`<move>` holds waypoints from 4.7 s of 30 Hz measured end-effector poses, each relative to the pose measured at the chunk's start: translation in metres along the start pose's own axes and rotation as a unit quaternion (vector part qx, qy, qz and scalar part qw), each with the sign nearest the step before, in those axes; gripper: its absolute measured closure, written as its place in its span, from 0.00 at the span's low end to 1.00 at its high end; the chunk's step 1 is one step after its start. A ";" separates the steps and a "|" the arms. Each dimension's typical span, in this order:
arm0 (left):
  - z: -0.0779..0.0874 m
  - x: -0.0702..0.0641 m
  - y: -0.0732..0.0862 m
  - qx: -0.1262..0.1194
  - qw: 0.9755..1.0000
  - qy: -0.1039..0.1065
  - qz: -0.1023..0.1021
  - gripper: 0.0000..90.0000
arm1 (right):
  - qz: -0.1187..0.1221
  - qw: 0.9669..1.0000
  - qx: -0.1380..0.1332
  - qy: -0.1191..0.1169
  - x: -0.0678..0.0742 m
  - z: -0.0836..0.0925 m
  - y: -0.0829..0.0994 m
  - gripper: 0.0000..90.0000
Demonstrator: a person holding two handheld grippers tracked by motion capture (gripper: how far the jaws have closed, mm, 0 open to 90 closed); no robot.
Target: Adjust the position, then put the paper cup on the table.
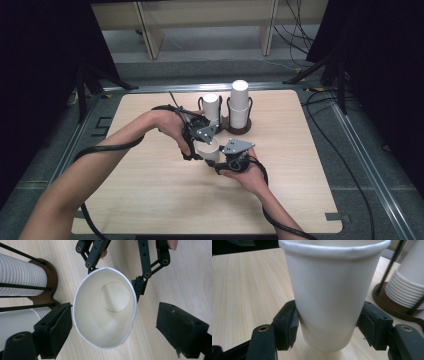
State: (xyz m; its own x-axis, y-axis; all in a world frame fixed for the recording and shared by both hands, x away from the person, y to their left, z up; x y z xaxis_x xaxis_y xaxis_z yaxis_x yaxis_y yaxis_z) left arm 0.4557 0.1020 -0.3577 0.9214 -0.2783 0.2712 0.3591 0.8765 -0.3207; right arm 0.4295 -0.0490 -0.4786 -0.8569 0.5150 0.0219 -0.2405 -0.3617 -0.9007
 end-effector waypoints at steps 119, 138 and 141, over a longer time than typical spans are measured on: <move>-0.064 -0.149 0.138 -0.299 0.795 -0.357 0.389 0.11 | -0.123 0.978 0.050 0.160 -0.056 0.102 0.070 0.37; -0.065 -0.148 0.139 -0.313 0.790 -0.359 0.386 0.11 | -0.126 0.978 0.059 0.152 -0.053 0.105 0.071 0.22; -0.065 -0.148 0.138 -0.312 0.790 -0.359 0.386 0.11 | -0.131 0.978 0.062 0.148 -0.051 0.109 0.072 0.20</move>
State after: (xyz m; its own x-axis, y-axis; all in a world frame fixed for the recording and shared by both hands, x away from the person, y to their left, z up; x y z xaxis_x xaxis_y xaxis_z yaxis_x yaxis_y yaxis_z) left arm 0.3786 0.2390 -0.5008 0.6607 0.7356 0.1497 -0.0585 0.2493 -0.9667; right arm 0.4063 -0.1856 -0.4975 -0.5926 0.7990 0.1020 -0.5036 -0.2687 -0.8211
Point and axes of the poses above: each handheld gripper's, and its own axes: z roughly backward along the jaws, y roughly out of its underside, x roughly to its left, the point moved 2 cm from there along -z, roughly forward along the jaws, and after that the axes turned 3 degrees about -z, right-handed, at the moved point
